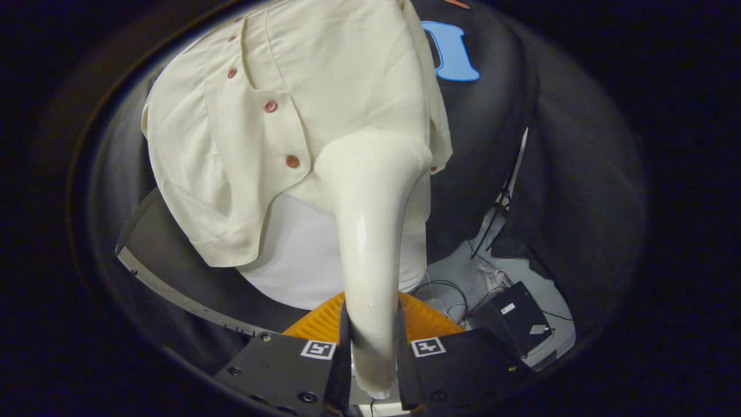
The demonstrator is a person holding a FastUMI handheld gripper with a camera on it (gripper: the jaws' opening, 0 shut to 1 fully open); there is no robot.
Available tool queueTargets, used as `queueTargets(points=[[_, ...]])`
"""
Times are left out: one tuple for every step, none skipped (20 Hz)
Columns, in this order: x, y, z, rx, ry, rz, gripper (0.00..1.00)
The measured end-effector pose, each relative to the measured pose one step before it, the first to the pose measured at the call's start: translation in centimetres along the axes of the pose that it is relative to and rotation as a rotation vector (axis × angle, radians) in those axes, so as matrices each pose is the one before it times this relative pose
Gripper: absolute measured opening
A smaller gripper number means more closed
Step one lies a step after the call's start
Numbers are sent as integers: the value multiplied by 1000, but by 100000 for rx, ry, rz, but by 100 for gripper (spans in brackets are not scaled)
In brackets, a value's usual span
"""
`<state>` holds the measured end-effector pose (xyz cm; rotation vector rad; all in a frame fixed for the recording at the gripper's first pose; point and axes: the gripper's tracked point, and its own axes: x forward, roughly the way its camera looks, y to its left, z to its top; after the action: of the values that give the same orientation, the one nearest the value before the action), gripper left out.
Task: Iron the clothes twice with a garment steamer, once on the left side and once on the right side.
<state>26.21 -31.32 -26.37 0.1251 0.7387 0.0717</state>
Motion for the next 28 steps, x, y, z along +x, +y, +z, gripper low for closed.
queueTargets(points=[[348,-16,-590,1442,-71,-535,33],[146,-38,-574,1486,48,-30,33],[156,3,-664,1187,308,-104,33],[68,84,-392,424,-323,-318,33],[-159,120,-443,134,-621,-427,33],[-394,338,-195,356,-1294,-82,33],[-689,454,-309,350,-1206,45,33],[-773,543,-46,141,-1902,275,33],[-873,873,-128,449,-1379,505,33],[-893,824,-83,848,-1296,628,33],[-986,738,-137,852,-1446,-30,33],[-941,585,-177,152,-899,-952,33],[-1035,602,-232,285,-785,-830,33],[-1024,710,-145,551,-692,-347,33],[-1132,754,-60,600,-1522,-417,33],[-962,707,105,643,-1957,-741,33],[-889,733,77,366,-1639,-592,33],[-1043,675,39,969,-1637,-618,33],[-1093,546,489,694,-2199,-583,33],[-1092,644,214,-232,-1632,-667,33],[-1167,1044,289,180,-2133,-133,33],[-809,1194,53,730,-999,768,33],[-1005,1037,348,-17,-1270,509,33],[-820,1057,343,-1407,-1415,115,33],[-898,1089,484,-1381,-1170,-125,33],[-856,1094,456,-598,-1606,10,33],[-956,1228,341,-922,-1420,323,33],[-803,1266,596,-1115,-1450,356,33]])
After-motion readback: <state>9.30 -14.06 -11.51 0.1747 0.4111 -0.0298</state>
